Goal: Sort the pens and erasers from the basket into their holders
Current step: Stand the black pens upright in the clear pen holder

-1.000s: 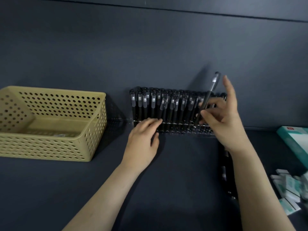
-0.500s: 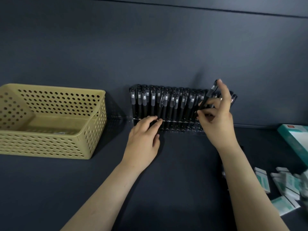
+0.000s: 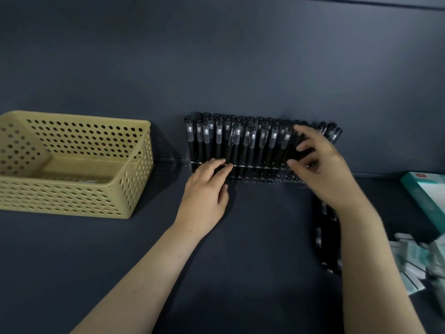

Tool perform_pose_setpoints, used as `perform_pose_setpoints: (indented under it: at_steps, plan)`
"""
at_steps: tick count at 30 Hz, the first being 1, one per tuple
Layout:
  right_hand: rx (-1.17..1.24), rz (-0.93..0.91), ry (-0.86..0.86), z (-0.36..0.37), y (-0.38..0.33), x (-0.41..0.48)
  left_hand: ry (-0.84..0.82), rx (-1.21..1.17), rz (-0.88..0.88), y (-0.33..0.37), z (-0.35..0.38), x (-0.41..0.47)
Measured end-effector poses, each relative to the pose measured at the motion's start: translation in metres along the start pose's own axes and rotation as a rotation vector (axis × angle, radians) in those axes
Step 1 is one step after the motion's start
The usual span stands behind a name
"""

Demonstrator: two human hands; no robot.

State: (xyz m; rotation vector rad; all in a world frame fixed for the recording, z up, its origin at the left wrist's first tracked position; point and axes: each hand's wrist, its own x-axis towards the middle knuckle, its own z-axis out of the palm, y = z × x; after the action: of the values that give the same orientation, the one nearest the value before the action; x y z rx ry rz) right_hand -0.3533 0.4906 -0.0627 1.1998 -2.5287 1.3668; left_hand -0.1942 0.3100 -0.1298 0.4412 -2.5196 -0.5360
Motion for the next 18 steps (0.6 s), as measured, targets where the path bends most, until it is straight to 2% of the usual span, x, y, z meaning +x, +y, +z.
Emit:
perform_pose_setpoints:
  at_steps: [4,6,9,12,18]
  plan:
    - [-0.068,0.147,-0.007,-0.041,0.017,-0.024,0.060,0.007,0.015,0.022,0.006,-0.005]
    - [-0.145,0.216,-0.062,-0.056,0.033,-0.037,-0.010,-0.050,0.026,0.045,0.014,-0.010]
    - [-0.273,0.330,-0.267,-0.071,0.059,-0.048,-0.198,-0.122,0.022,0.088,0.031,-0.016]
    - [-0.279,0.319,-0.333,-0.071,0.077,-0.052,-0.302,-0.039,-0.036,0.121,0.055,-0.016]
    - [-0.090,0.287,-0.290,-0.066,0.090,-0.056,-0.336,0.036,-0.143,0.150,0.078,-0.007]
